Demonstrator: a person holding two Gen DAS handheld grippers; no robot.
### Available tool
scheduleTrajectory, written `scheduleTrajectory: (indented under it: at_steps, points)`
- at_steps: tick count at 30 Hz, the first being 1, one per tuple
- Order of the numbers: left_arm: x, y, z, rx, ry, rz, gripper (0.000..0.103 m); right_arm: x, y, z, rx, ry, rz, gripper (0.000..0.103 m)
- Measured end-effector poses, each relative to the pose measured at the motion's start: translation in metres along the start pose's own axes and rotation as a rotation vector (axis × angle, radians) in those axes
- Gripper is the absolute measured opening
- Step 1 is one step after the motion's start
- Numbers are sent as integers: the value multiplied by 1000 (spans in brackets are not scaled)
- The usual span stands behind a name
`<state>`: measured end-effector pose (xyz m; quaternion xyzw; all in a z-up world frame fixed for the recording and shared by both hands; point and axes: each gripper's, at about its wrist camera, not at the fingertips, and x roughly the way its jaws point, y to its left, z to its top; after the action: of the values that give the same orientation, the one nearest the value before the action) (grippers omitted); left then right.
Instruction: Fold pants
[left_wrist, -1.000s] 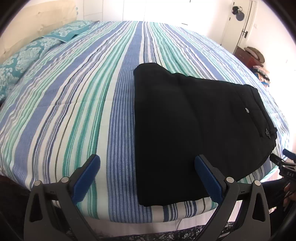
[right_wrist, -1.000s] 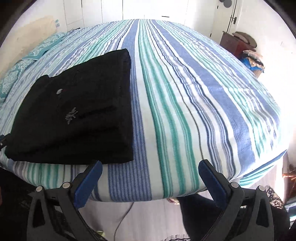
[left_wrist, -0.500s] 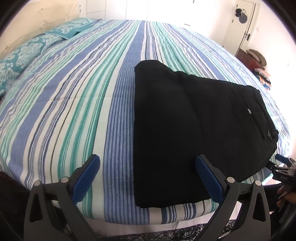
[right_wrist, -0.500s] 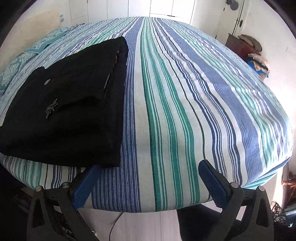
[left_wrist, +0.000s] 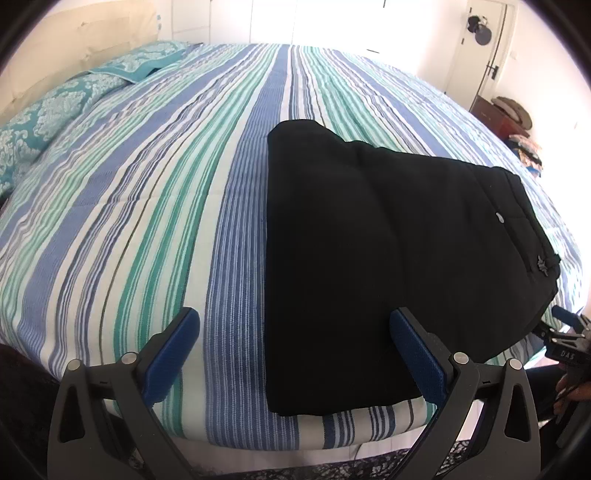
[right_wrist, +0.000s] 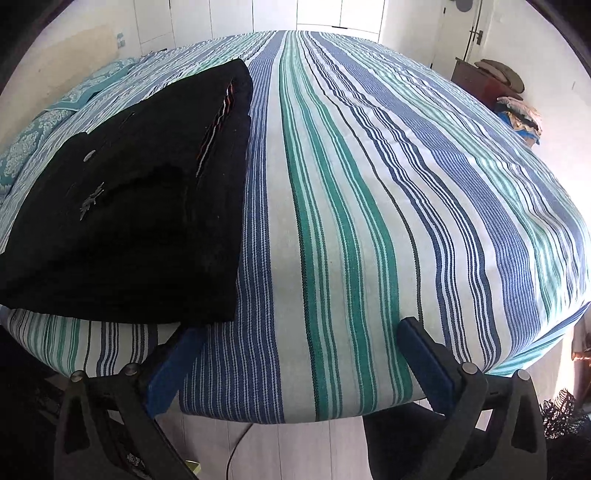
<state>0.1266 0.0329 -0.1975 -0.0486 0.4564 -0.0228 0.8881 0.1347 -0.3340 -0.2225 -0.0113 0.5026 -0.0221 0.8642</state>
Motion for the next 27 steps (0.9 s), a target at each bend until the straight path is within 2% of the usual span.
scheduleTrajectory:
  at_steps: [4, 9, 12, 14, 17, 19, 23, 25, 27]
  points:
    - [1, 2, -1, -15, 0, -8, 103, -4, -1, -6, 15, -11, -4, 103]
    - [0, -4, -2, 32, -21, 16, 103, -6, -3, -9, 4, -27, 12, 103]
    - [-3, -3, 7, 71, 29, -4, 102, -17, -14, -7, 18, 7, 65, 103]
    - [-13, 5, 19, 92, 41, -34, 102, -40, -35, -6, 121, -69, 80, 103]
    - [-33, 33, 33, 44, -38, -44, 102, -73, -65, 0, 234, -198, 136, 103]
    - [-32, 54, 39, -23, -30, -46, 102, -83, -67, 7, 197, -249, 203, 103]
    - [-9, 78, 46, -138, 85, -99, 102, -74, -44, 33, 55, -211, 442, 103]
    - [6, 76, 50, -141, 154, -201, 102, -60, -29, 48, 4, -145, 547, 103]
    - [23, 70, 54, -129, 225, -283, 102, -35, -19, 66, 8, -41, 615, 103]
